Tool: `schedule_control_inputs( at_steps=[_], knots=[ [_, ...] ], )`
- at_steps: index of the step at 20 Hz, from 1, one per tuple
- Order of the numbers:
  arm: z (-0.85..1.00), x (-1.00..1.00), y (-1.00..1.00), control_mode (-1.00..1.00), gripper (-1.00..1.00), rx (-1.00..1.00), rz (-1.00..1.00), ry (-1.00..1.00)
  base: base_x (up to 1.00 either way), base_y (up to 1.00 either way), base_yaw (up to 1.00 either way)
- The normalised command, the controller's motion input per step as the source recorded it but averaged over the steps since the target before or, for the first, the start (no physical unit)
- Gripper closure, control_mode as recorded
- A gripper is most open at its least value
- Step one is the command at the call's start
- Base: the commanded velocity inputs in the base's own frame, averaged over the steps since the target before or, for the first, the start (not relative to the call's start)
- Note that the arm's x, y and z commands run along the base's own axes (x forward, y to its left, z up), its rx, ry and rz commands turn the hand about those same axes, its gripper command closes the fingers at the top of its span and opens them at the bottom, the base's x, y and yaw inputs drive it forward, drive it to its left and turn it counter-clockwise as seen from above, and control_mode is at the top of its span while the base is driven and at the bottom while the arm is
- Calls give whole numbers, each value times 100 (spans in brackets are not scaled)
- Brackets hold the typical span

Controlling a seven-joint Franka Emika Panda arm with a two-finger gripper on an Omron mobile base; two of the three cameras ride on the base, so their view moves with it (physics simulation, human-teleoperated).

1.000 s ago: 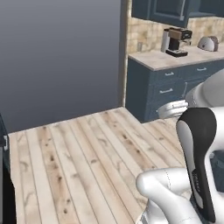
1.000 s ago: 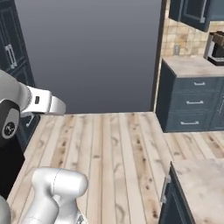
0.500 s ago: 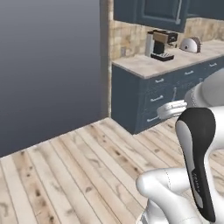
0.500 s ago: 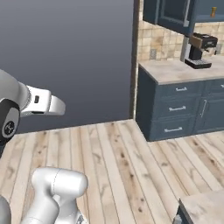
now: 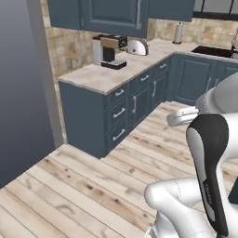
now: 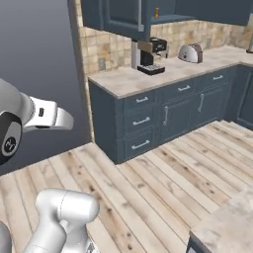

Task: Take 2 condiments from the cabinet and move them on the counter near the stove.Make sure the condiments are lined up with each other, next to each other.

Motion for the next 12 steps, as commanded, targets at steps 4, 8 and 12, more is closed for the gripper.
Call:
schedule_control_inputs(
  at_steps=[4,8,12],
  knots=[
    [0,0,0,100,-100,0,0,0,74,0,-64],
    [0,0,0,100,-100,0,0,0,87,-3,-60],
    [0,0,0,100,-100,0,0,0,95,-7,-56]
  ],
)
